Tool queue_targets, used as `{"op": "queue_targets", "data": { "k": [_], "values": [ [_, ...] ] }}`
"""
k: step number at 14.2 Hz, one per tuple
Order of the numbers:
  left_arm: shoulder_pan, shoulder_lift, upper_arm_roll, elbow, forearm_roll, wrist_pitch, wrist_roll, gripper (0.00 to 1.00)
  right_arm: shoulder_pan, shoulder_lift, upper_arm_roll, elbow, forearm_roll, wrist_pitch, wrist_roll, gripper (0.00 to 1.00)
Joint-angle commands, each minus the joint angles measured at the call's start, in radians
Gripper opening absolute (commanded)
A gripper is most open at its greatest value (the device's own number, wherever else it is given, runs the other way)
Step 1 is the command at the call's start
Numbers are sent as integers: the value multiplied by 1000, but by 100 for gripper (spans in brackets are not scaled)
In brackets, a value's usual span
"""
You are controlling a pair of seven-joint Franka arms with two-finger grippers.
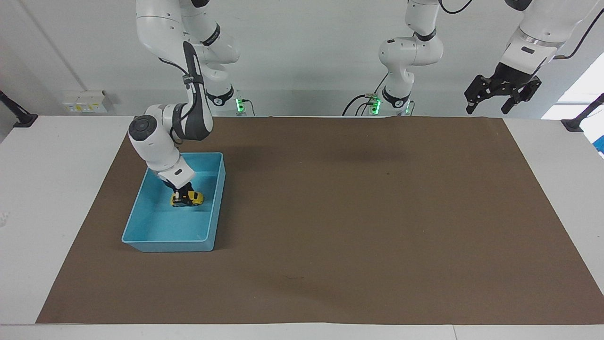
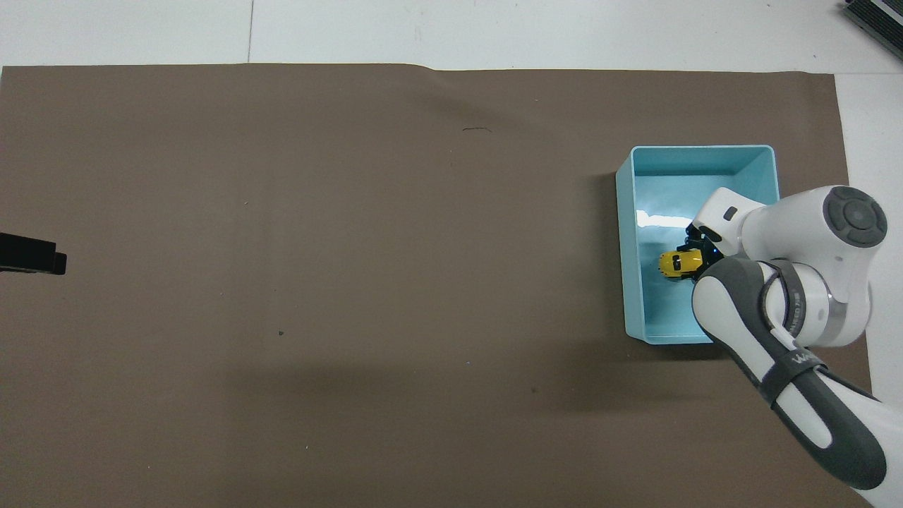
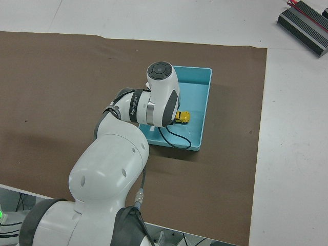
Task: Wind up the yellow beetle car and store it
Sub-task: 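Lower the car onto the box floor and open the right gripper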
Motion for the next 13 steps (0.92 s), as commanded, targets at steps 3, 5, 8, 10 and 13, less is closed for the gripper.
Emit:
{"op": "queue_targets", "data": {
  "k": [3, 5, 8, 10, 13],
  "values": [
    [-10, -10, 11, 5, -9, -22, -10, 100, -10, -8, 7, -16, -10, 16, -28, 44],
    [-10, -10, 11, 5, -9, -22, -10, 100, -13, -6, 7, -16, -10, 13, -24, 60],
    [-10, -10, 11, 5, -9, -22, -10, 100, -13, -8, 7, -15, -10, 12, -14, 87],
    [-10, -10, 11, 5, -9, -22, -10, 100, -13, -6, 7, -13, -10, 7, -14, 100],
    [-10, -10, 11, 5, -9, -20, -10, 100, -13, -3, 9, -2, -5, -4, -12, 100]
  ]
}}
